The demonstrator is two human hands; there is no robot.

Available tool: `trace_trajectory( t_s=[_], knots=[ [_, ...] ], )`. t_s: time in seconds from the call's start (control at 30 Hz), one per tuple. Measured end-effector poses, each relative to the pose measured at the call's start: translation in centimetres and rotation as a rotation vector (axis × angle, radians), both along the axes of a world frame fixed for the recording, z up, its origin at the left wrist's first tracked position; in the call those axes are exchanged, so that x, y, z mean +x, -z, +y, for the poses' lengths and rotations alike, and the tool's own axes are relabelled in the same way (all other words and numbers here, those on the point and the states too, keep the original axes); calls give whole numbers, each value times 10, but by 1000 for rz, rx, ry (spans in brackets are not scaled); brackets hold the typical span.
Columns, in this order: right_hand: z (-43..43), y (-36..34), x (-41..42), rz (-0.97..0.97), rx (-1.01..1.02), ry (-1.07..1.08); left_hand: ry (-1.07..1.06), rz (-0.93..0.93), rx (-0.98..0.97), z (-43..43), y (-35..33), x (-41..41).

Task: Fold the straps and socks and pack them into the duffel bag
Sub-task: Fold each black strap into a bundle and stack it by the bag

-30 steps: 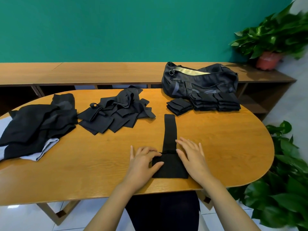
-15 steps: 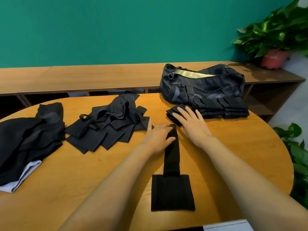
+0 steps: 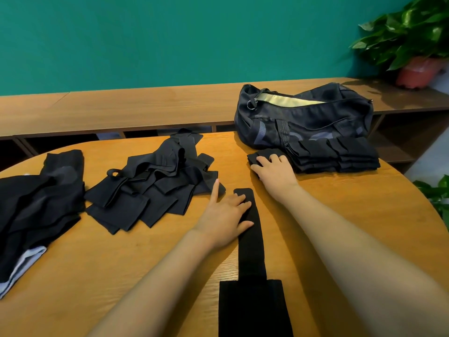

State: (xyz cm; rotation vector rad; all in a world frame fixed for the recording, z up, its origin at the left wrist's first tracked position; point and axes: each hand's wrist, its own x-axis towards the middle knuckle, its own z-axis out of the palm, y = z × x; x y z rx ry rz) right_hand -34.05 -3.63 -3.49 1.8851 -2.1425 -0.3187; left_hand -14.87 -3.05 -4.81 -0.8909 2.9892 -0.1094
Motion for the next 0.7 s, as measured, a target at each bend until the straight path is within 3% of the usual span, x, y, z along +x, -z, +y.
trace_trajectory(
  t_s=[0.23, 0.4, 0.7],
  knots=[
    [27, -1, 13, -273, -157, 20, -57, -53, -73, -4, 2, -10],
    [95, 7, 31, -567, -254, 18, -100, 112, -77, 0, 1, -4],
    [190, 30, 78, -881, -285, 47, -250, 535, 444, 76, -1, 49]
  ],
)
